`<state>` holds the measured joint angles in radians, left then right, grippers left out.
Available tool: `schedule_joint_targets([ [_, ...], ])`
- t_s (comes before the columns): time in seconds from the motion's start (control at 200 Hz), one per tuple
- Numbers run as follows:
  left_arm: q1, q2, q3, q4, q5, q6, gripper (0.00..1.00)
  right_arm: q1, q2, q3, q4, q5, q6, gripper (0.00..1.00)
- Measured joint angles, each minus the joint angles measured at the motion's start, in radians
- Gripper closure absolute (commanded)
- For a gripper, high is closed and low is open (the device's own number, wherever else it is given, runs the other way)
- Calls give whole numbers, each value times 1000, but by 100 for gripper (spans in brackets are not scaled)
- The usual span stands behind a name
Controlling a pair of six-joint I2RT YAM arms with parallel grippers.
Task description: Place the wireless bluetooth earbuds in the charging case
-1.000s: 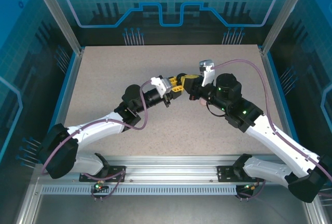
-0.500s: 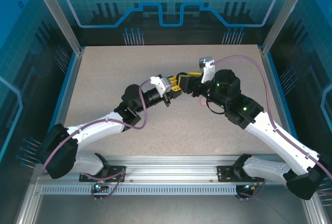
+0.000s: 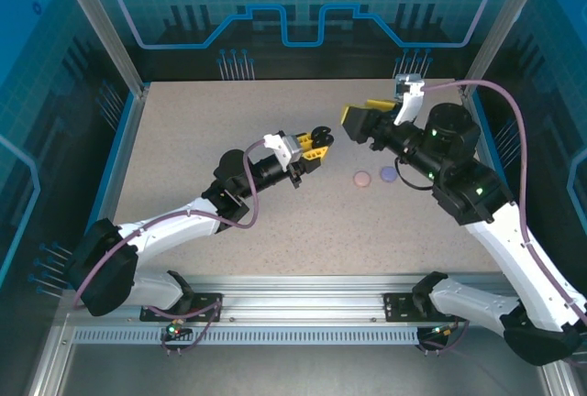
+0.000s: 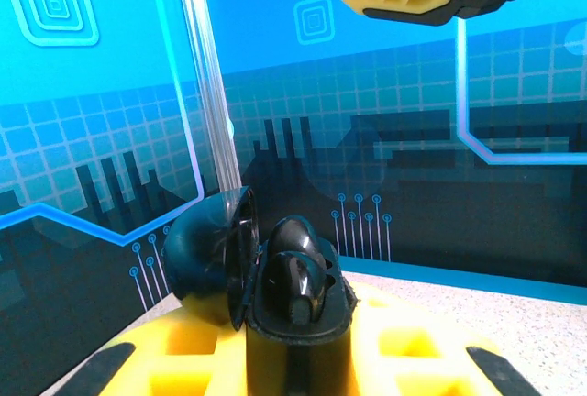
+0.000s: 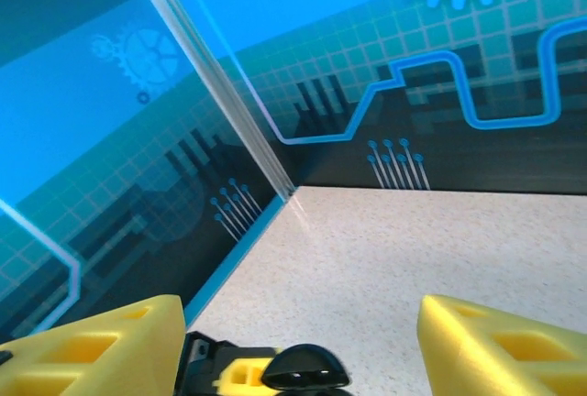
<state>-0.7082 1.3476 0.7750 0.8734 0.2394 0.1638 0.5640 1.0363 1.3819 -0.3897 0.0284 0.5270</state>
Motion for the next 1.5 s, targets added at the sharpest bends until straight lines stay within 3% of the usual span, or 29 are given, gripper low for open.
schedule_joint_targets([
  [0.25,0,0,-44,-13,9,13,100,-81,293,212,-244,-82,-64,46],
  [0.415,0,-2,-76,-32,19,23,100,-87,481,329,-384,-136,-116,70],
  [0.5,0,-7,-83,-42,19,23,100,-87,543,380,-432,-166,-128,75],
  [0.85,0,-15,-88,-51,18,27,100,-32,571,375,-510,-206,-166,79],
  [1.161,-5,-12,-89,-89,27,26,100,15,412,214,-490,-174,-160,81],
  [1.381,6,-8,-90,-77,16,17,100,13,310,159,-485,-89,-108,64],
  [1.501,14,-5,-90,-77,-5,-4,100,-48,245,110,-467,-35,-53,55],
])
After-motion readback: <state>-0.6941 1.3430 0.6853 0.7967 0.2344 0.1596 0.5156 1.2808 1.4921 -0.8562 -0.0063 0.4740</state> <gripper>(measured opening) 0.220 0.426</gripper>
